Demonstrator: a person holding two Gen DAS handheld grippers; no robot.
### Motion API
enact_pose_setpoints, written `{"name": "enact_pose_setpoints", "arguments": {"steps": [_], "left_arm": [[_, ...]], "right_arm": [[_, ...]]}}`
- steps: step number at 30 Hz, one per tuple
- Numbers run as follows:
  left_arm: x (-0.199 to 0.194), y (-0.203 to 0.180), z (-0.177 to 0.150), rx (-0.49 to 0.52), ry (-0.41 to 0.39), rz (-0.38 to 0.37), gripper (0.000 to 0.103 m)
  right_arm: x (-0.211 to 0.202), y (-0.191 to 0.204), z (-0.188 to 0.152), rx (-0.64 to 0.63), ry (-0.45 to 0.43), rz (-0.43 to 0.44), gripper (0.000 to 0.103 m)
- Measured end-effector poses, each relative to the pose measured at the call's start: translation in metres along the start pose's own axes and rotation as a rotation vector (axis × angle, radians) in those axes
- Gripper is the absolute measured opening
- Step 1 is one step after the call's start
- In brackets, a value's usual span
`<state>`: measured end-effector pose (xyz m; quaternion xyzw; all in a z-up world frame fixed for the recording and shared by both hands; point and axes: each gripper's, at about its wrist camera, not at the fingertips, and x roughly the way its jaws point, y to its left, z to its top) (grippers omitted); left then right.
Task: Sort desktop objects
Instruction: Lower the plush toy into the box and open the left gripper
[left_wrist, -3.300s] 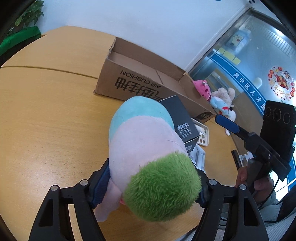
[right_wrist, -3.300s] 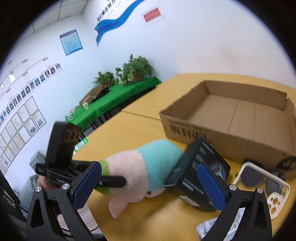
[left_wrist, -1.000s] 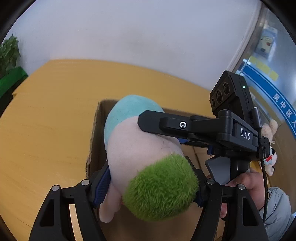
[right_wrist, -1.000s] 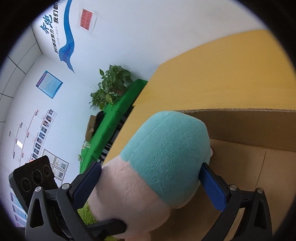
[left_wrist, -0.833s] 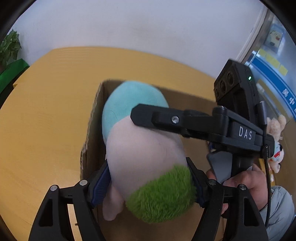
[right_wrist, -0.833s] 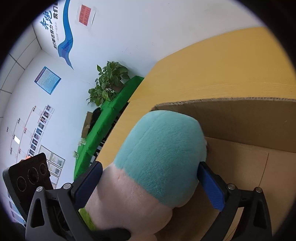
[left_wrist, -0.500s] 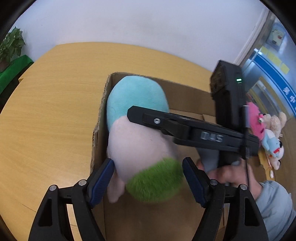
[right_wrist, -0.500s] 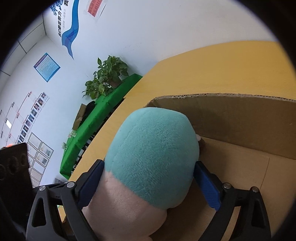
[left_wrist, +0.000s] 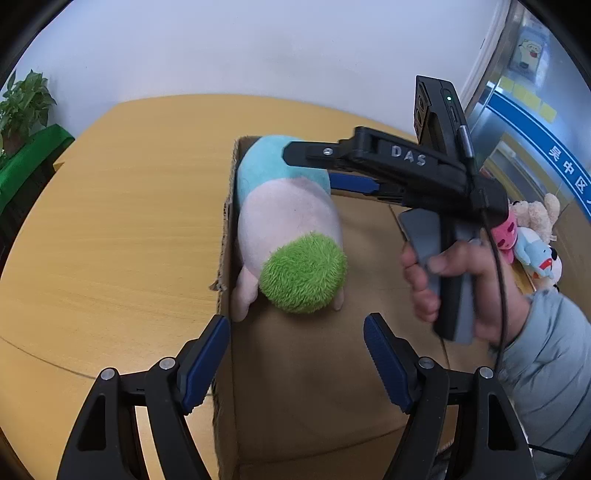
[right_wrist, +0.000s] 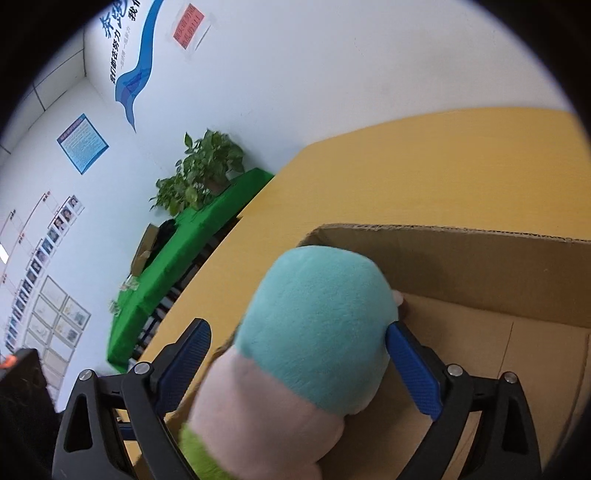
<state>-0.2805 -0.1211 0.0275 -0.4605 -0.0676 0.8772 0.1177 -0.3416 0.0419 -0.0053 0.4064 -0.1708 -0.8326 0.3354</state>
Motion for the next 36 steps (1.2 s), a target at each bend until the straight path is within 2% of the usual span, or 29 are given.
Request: {"name": "enact_pose_setpoints", "arguments": {"steps": [3,5,7,9,11,14,18,20,23,28,32,36], "left_arm": [[-0.024,0.008,-0.012,-0.001,-0.058,0.030,0.073],[-0.032,0.011,-0.016,-0.009,-0.077,0.031,0.064],[-0.037,0.018,-0.023,-0.003,-0.076,0.058,0.059],[-0.036,0.025,-0.030,-0.004,-0.052,0.073,0.056],[-0.023,0.019,-0.024,-0.014,-0.018,0.062,0.041],[-0.008,0.012,-0.030,-0.018,0.029,0.063,0.026],[0.001,0.012,-0.040,-0.011,0.047,0.066,0.019],[0.002,0.013,-0.041,-0.010,0.043,0.075,0.013],[0.005,0.018,-0.040,-0.026,0.051,0.078,0.007],[0.012,0.010,-0.046,-0.023,0.069,0.087,0.007],[0.008,0.007,-0.050,-0.024,0.058,0.100,0.006],[-0.001,0.004,-0.052,-0.022,0.027,0.109,0.006]], "right_arm": [[-0.006,0.007,-0.002,0.038,0.123,-0.005,0.097],[-0.002,0.012,-0.012,0.059,0.202,-0.009,0.097],[0.007,0.014,-0.028,0.081,0.271,-0.014,0.097],[0.017,0.018,-0.040,0.078,0.303,-0.003,0.097],[0.024,0.024,-0.047,0.056,0.296,-0.022,0.095],[0.028,0.022,-0.049,0.034,0.254,-0.069,0.089],[0.025,0.019,-0.045,0.007,0.162,-0.139,0.085],[0.026,0.018,-0.044,0.008,0.141,-0.156,0.085],[0.031,0.021,-0.047,0.006,0.141,-0.166,0.087],[0.028,0.028,-0.045,0.056,0.168,-0.159,0.089],[-0.016,0.043,-0.046,0.033,0.123,-0.160,0.089],[-0.106,0.067,-0.072,-0.065,0.004,-0.210,0.092]]}}
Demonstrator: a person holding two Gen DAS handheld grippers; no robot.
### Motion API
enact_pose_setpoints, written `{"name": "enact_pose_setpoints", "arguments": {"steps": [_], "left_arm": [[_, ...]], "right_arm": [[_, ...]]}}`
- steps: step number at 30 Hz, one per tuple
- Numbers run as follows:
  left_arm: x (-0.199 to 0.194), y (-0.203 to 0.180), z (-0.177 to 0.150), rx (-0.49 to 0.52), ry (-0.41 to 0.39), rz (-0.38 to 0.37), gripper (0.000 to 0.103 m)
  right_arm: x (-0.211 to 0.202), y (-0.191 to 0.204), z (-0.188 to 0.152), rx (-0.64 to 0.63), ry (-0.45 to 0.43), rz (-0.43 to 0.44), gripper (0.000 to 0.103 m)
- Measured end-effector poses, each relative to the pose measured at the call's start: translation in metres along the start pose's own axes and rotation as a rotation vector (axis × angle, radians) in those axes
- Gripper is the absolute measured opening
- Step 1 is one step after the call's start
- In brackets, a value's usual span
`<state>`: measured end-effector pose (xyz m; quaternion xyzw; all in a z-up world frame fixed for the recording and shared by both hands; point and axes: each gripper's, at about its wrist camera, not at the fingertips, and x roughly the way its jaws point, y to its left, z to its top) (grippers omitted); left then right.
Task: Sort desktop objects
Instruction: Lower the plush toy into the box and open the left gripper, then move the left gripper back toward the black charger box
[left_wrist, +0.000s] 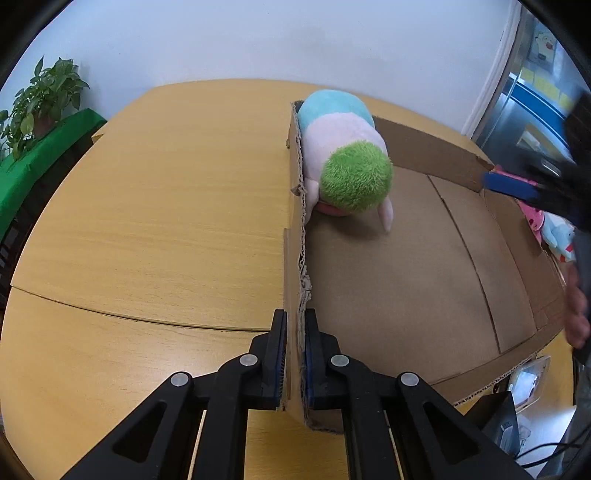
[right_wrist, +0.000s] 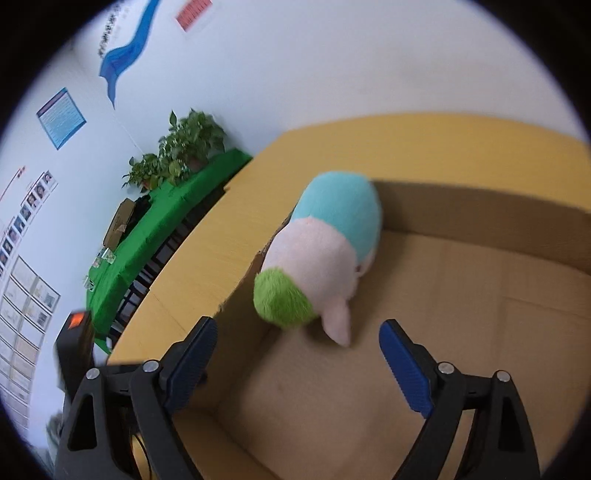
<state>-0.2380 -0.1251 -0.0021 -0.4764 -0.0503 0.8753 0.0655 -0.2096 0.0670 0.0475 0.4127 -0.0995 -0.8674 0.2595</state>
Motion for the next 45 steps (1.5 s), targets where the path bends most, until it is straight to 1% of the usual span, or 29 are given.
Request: {"name": "enact_pose_setpoints", "arguments": {"steps": [2,4,5,7,8,9,10,11,12,13,14,17,24,27,29,30,31,32,33,34,35,36,37,38,39,41,43,45], "left_arm": [[0.003,-0.002,-0.001,0.004,-0.005,0.003,0.005],[0.004,-0.005,-0.003,0.011,-0.005,0.007,0.004],[0.006,-0.007,-0.004,0.015,-0.006,0.008,0.003],[0.006,-0.006,-0.007,0.010,-0.020,0.013,0.002],[0.010,-0.002,-0.002,0.002,-0.025,0.014,0.002],[0.010,-0.002,-0.001,-0.014,-0.035,0.019,0.001],[0.011,-0.001,0.000,-0.021,-0.041,0.025,0.001],[0.010,-0.002,-0.001,-0.022,-0.044,0.032,0.001],[0.009,-0.003,-0.002,-0.027,-0.042,0.032,0.001],[0.008,-0.004,-0.005,-0.032,-0.042,0.033,0.001],[0.007,-0.004,-0.006,-0.034,-0.041,0.033,0.001],[0.005,-0.007,-0.010,-0.027,-0.037,0.043,0.001],[0.002,-0.005,-0.012,-0.024,-0.042,0.062,0.001],[0.000,-0.003,-0.010,-0.018,-0.057,0.073,0.001],[-0.008,-0.002,-0.009,-0.012,-0.089,0.084,0.002],[-0.015,-0.003,-0.009,-0.005,-0.113,0.094,0.002],[-0.025,-0.005,-0.009,0.005,-0.144,0.111,0.002],[-0.038,-0.009,-0.011,0.017,-0.184,0.126,0.003],[-0.049,-0.014,-0.013,0.030,-0.220,0.127,0.005],[-0.061,-0.019,-0.016,0.047,-0.257,0.115,0.015],[-0.073,-0.026,-0.020,0.062,-0.297,0.097,0.035],[-0.083,-0.031,-0.024,0.070,-0.332,0.085,0.049],[-0.095,-0.037,-0.031,0.075,-0.382,0.074,0.076],[-0.104,-0.042,-0.036,0.078,-0.424,0.066,0.084],[-0.114,-0.049,-0.043,0.089,-0.476,0.045,0.085],[-0.124,-0.061,-0.054,0.105,-0.522,0.029,0.092],[-0.129,-0.074,-0.064,0.131,-0.541,0.024,0.092],[-0.129,-0.085,-0.072,0.161,-0.540,0.005,0.092]], "right_arm": [[-0.044,-0.005,-0.021,-0.029,-0.046,-0.072,0.099],[-0.087,-0.014,-0.049,-0.053,-0.076,-0.190,0.101],[-0.100,-0.021,-0.060,-0.057,-0.077,-0.234,0.101],[-0.118,-0.036,-0.084,-0.042,-0.055,-0.311,0.101],[-0.121,-0.042,-0.091,-0.034,-0.047,-0.327,0.101],[-0.122,-0.050,-0.105,-0.020,-0.024,-0.367,0.101],[-0.121,-0.054,-0.113,-0.016,-0.003,-0.405,0.099],[-0.121,-0.066,-0.118,-0.013,0.007,-0.433,0.091],[-0.120,-0.068,-0.124,-0.006,0.013,-0.444,0.086],[-0.117,-0.071,-0.131,0.008,0.022,-0.434,0.074],[-0.118,-0.072,-0.134,0.015,0.025,-0.428,0.067],[-0.124,-0.074,-0.150,0.028,0.011,-0.414,0.064],[-0.127,-0.078,-0.159,0.050,-0.020,-0.367,0.064],[-0.132,-0.080,-0.157,0.049,-0.042,-0.353,0.064],[-0.140,-0.077,-0.155,0.036,-0.074,-0.343,0.065],[-0.145,-0.075,-0.156,0.027,-0.092,-0.335,0.066],[-0.151,-0.072,-0.157,0.013,-0.117,-0.329,0.073],[-0.161,-0.065,-0.159,-0.020,-0.162,-0.333,0.082],[-0.168,-0.059,-0.162,-0.042,-0.192,-0.339,0.084],[-0.175,-0.052,-0.167,-0.065,-0.228,-0.345,0.084],[-0.180,-0.047,-0.171,-0.073,-0.247,-0.352,0.085],[-0.182,-0.044,-0.174,-0.073,-0.257,-0.357,0.085],[-0.184,-0.040,-0.179,-0.072,-0.267,-0.354,0.086],[-0.186,-0.036,-0.184,-0.074,-0.276,-0.345,0.086],[-0.188,-0.031,-0.190,-0.079,-0.293,-0.332,0.086],[-0.193,-0.020,-0.199,-0.090,-0.333,-0.327,0.086],[-0.198,-0.011,-0.205,-0.101,-0.364,-0.350,0.086],[-0.203,-0.001,-0.211,-0.123,-0.395,-0.376,0.086]]}}
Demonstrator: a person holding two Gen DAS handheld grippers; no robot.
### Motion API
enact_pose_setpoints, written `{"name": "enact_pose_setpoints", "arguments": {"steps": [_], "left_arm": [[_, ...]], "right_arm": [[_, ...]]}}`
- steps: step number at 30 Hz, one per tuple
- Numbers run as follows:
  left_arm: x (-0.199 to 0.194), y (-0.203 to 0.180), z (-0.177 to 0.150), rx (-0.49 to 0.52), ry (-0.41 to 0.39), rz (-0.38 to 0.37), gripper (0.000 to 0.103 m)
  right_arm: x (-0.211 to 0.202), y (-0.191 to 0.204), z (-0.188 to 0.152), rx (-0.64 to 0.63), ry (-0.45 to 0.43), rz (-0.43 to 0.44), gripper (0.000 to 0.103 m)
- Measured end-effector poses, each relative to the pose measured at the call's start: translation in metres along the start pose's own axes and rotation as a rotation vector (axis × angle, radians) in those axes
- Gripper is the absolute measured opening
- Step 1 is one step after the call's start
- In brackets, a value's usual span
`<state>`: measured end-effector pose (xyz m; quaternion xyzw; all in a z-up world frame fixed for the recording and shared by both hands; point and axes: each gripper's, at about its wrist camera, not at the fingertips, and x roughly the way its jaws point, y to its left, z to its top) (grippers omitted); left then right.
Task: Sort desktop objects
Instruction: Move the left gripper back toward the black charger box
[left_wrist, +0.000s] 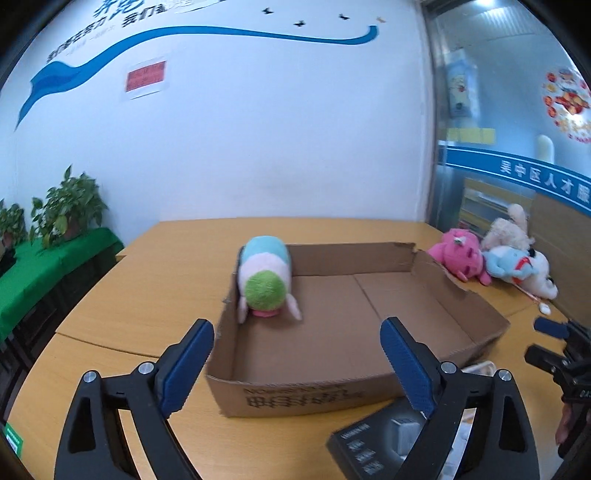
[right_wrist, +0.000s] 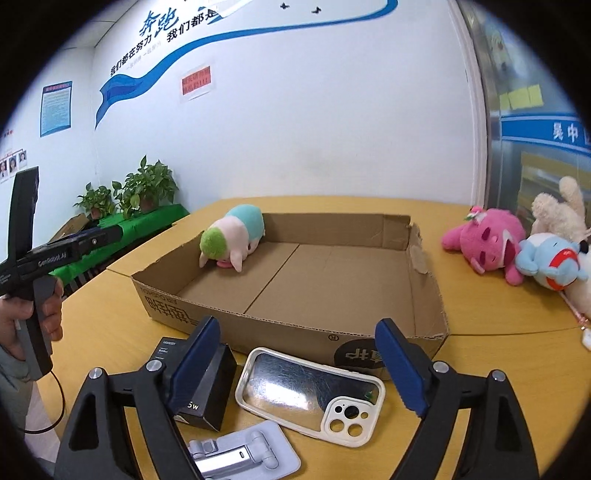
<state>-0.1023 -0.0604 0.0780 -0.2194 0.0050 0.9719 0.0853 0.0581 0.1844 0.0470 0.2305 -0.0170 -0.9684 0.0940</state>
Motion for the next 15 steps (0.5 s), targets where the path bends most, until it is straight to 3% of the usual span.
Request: {"name": "enact_pose_setpoints", "arguments": {"steps": [3,7,12,15], "left_arm": [[0.001,-0.019,-0.009,0.024,0.035,-0.001,0.092],[0.007,-0.032,-0.024,-0.013,0.122,-0.047,0.092],[0.014,-0.038,-0.040,-0.022,0.177,-0.102,0.092],[0.021,-0.042,-0.049,-0.023,0.206,-0.114,0.092]], "right_arm": [[-0.010,0.006,-0.001,-0.008,-0.044,0.031,0.086],[0.001,0.007,-0.002,0.034,0.022,0.071,0.086],[0.011,0.018,-0.015,-0.012,0.050,-0.010,0.086],[0.016,0.030,-0.021,-0.054,0.071,0.051,0.086]]}}
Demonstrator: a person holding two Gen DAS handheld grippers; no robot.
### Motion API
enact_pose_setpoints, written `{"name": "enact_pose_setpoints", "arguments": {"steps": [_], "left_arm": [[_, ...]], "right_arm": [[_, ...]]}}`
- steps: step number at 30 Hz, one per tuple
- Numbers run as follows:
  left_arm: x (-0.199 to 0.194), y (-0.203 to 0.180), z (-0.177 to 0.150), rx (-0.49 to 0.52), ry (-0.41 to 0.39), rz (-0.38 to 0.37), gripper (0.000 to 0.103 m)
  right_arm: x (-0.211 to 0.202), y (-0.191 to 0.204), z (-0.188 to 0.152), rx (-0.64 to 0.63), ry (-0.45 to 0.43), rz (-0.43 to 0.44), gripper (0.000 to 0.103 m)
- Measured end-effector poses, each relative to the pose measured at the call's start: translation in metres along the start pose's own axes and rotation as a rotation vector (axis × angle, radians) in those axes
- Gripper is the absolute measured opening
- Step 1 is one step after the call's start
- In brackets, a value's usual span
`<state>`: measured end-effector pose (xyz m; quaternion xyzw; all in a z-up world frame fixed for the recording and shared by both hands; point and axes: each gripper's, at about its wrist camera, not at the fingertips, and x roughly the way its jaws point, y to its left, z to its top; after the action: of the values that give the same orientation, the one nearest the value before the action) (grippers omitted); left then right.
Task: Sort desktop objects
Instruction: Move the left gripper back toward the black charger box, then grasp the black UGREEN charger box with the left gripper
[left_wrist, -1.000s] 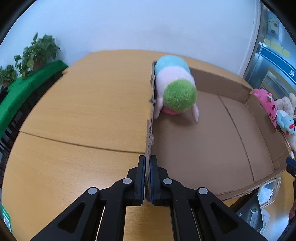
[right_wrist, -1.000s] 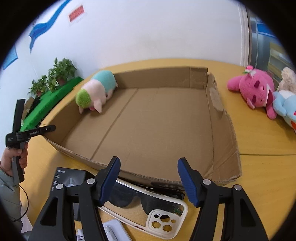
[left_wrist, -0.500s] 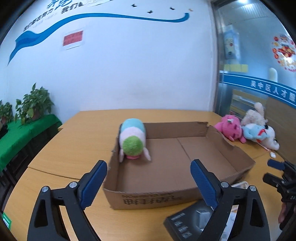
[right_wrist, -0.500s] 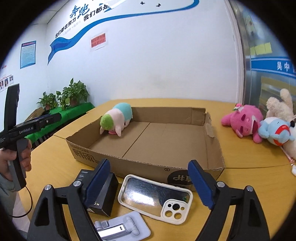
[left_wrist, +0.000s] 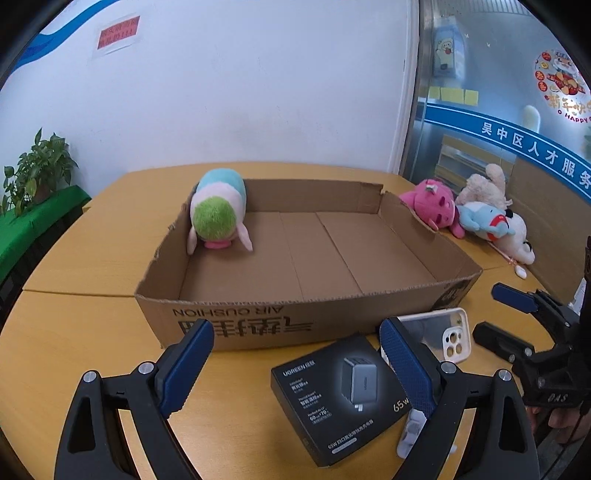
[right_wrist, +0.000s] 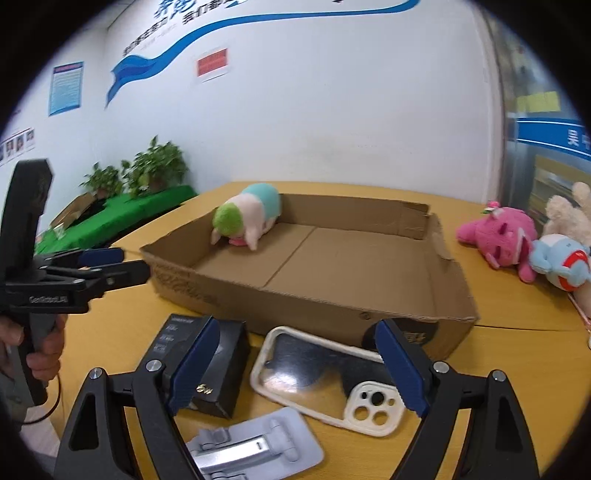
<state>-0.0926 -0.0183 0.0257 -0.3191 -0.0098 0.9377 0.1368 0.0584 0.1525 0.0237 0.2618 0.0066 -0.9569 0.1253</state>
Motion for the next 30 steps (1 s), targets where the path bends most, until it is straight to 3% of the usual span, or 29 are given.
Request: {"name": "enact_pose_setpoints", "arguments": {"steps": [8,19,24,27,30], "left_arm": [[0.020,0.013,-0.014,-0.073,0.105,-0.079,0.090],[0.045,0.022,-0.043,-0.161,0.216,-0.141,0.090],[0.053,0.021,-0.052,-0.150,0.257,-0.145,0.085],[0.053,0.023,-0.055,-0.121,0.259,-0.132,0.080],[0.051,0.038,-0.055,-0.135,0.258,-0.114,0.078]], "right_arm": [[0.021,0.016,-0.013,-0.004,0.161,0.279,0.086],[0.052,0.050,-0.035,-0.145,0.324,0.311,0.084],[0.066,0.051,-0.040,-0.119,0.365,0.330,0.082],[0.065,0.065,-0.041,-0.135,0.386,0.382,0.079],[0.048,0.082,-0.040,-0.203,0.352,0.486,0.079]]}}
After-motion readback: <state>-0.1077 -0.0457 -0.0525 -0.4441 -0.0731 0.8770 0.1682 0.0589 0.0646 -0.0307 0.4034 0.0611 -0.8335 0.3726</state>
